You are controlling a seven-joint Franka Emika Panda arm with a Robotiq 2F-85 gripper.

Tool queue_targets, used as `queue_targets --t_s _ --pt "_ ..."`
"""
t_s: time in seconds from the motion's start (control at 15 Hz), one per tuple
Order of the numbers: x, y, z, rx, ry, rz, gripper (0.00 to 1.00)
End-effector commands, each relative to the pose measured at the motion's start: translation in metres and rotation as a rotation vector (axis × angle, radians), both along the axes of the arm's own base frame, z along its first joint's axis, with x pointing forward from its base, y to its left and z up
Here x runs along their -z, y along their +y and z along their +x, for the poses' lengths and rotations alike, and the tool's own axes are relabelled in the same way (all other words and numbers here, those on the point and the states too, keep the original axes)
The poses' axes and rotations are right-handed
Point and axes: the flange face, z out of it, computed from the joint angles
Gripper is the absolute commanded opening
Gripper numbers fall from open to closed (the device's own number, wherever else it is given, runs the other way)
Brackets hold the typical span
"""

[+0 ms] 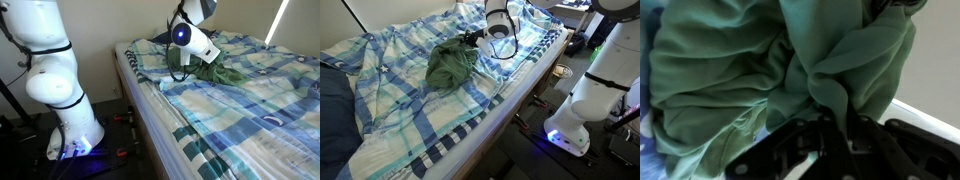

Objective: Fold the green cloth on the bed.

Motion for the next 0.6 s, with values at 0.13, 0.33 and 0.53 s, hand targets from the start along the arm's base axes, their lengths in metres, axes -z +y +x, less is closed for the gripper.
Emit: queue_targets --t_s 0.13,0.33,0.53 --pt "-0.044 0.007 -0.013 -0.051 -0.016 -0.035 0.64" --pt "-0.088 0.010 -0.032 -0.073 -0.026 -0.108 0.88" --pt "-0.122 0.026 -0.057 -0.110 -0.001 -0.143 1.00"
